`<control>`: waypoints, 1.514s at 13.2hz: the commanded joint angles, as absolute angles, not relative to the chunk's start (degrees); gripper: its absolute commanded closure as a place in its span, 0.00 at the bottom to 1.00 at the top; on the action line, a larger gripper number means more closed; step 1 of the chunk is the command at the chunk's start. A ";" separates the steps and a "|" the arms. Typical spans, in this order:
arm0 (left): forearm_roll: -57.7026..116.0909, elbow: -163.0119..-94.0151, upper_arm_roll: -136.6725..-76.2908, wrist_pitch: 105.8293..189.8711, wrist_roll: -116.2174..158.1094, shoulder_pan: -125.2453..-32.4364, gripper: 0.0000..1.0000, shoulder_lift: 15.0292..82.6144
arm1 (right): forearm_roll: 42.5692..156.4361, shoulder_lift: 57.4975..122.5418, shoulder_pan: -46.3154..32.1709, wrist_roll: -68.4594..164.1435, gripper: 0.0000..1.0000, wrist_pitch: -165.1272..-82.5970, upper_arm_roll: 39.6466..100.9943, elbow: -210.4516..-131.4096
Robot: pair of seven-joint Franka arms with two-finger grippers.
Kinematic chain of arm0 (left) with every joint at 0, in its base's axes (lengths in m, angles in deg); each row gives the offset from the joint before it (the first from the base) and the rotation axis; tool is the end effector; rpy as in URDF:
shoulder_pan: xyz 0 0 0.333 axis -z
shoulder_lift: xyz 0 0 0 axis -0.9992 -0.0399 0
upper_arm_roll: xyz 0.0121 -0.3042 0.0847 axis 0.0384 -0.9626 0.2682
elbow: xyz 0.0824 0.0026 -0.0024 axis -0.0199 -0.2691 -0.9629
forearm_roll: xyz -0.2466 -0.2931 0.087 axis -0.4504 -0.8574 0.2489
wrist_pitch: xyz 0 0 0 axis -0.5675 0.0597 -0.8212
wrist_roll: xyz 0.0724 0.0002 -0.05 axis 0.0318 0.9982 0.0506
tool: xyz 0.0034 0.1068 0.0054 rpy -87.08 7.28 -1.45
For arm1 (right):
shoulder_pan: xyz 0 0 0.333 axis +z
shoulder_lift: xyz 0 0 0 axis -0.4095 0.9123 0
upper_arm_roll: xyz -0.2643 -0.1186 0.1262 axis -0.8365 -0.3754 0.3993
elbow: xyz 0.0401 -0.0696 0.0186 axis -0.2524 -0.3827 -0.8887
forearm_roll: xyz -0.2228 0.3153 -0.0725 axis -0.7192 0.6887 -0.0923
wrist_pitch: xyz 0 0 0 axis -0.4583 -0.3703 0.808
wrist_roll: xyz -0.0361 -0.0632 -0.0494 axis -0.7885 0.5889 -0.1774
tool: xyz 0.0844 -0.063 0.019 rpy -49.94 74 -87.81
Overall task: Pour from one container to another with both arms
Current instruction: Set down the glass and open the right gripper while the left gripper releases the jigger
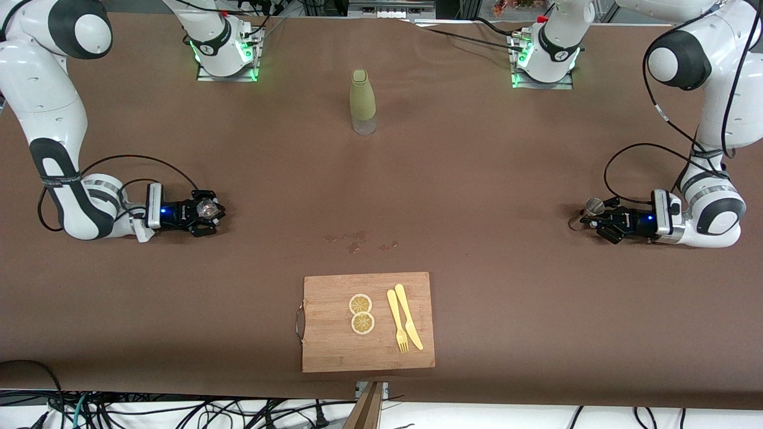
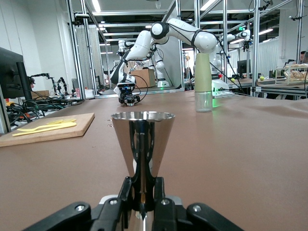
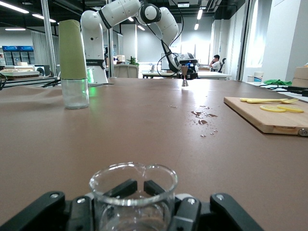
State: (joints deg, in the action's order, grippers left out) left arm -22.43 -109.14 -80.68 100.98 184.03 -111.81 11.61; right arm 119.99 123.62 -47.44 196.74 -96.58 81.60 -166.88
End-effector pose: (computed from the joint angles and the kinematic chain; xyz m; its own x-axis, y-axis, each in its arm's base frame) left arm 0.5643 0.2014 0.0620 -0.0924 -0.0909 0.9916 -0.9868 0.1411 -0.0790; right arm 0.5593 -0.0792 0.0434 -0.0359 0.1487 0.9882 0.9856 0.1687 0.0104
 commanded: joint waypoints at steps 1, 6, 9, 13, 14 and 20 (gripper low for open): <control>-20.88 -109.92 -80.42 100.56 191.31 -111.89 1.00 10.90 | 119.79 124.47 -48.60 197.59 0.00 -95.52 82.19 -166.92; -20.88 -109.75 -79.11 101.17 190.87 -111.97 0.76 10.46 | 118.39 123.07 -48.52 195.75 0.00 -93.42 77.80 -166.39; -20.96 -108.87 -78.14 101.53 190.00 -112.06 0.00 10.55 | 115.57 121.32 -48.43 194.26 0.00 -90.96 74.11 -166.13; -21.14 -108.69 -77.43 103.99 187.18 -112.15 0.00 10.81 | 109.70 113.95 -48.43 181.72 0.00 -89.19 71.29 -165.17; -21.14 -108.61 -77.43 103.99 186.75 -112.15 0.00 10.90 | 107.33 111.93 -48.25 177.24 0.00 -89.19 71.29 -164.38; -16.08 -98.79 -73.74 103.90 163.08 -111.71 0.00 13.35 | 94.23 100.33 -45.54 147.98 0.00 -86.73 71.73 -160.78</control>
